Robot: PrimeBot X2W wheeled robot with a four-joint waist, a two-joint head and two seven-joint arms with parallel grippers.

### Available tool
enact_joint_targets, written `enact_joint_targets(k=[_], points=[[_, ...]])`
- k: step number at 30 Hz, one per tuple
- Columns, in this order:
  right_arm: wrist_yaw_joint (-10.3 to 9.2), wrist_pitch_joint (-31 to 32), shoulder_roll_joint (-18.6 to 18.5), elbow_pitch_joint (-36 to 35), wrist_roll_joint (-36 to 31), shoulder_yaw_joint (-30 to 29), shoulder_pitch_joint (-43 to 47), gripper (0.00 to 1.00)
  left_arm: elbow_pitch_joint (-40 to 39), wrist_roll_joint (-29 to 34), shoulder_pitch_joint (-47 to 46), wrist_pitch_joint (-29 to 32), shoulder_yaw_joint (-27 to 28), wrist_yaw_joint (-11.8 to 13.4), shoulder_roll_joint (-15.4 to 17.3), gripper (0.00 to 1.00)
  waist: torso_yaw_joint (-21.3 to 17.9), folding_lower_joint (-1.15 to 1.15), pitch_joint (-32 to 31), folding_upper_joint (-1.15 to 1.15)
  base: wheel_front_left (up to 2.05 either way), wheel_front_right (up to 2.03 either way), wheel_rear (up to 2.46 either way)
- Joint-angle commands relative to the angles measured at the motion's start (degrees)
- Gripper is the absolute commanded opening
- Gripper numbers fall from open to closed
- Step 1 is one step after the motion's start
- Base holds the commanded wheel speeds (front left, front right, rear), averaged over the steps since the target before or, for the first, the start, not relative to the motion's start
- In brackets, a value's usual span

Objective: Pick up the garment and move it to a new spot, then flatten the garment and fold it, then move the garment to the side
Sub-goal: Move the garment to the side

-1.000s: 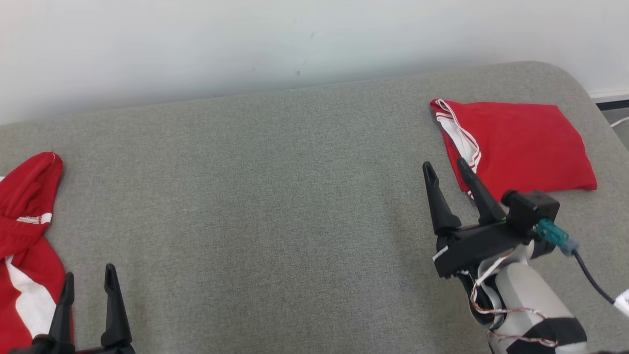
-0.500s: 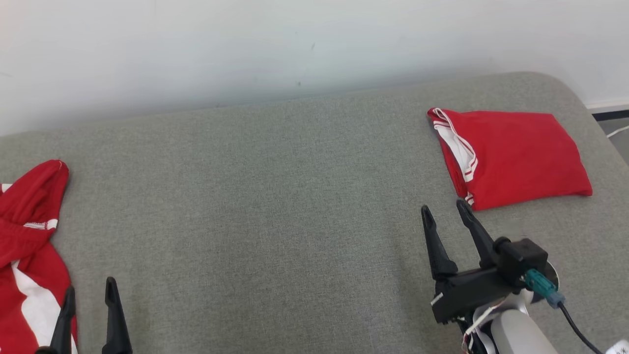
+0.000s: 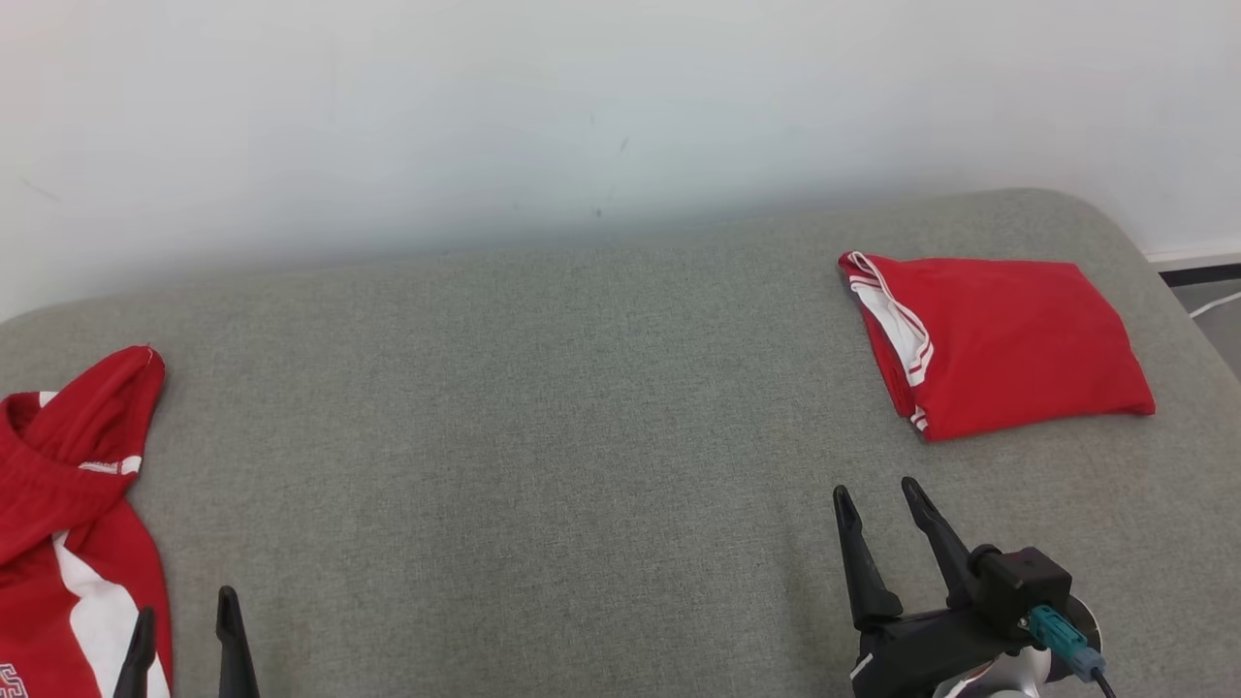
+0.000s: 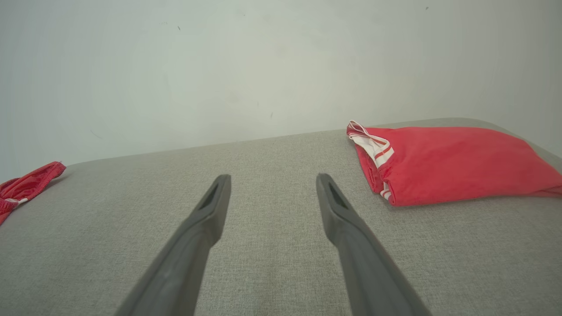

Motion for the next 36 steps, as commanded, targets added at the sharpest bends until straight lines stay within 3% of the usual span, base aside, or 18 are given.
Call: enact_joint_targets(k=[1, 10, 21, 36], points=[[0.02, 0.28, 0.27, -0.45, -0.38, -0.06, 0.9, 1.0, 0.33, 1.11, 1.08, -0.18, -0.05, 0.17, 0.09, 1.0, 0.07, 0.0, -0.52, 0.0, 0.0, 0.0, 0.0], [0.03, 0.89, 0.95, -2.16, -0.34, -2.15, 3.57, 1.0, 1.54, 2.56, 1.49, -0.18, -0.92, 0.7, 0.38, 1.0, 0.71, 0.0, -1.77, 0.0, 0.0, 0.0, 0.0], [0.03, 2.33, 0.73, -2.47, -0.87, -1.54, 3.86, 1.0, 2.69, 3.51, 1.31, -0.17, -2.78, -0.52, 1.87, 1.0, 0.75, 0.0, -2.57, 0.0, 0.0, 0.0, 0.0], [0.03, 2.73, 0.36, -2.67, -0.42, -1.33, 4.11, 1.0, 2.56, 5.38, 1.76, -0.11, -4.41, 0.49, 3.29, 1.0, 0.58, 0.0, -2.93, 0.0, 0.0, 0.0, 0.0]])
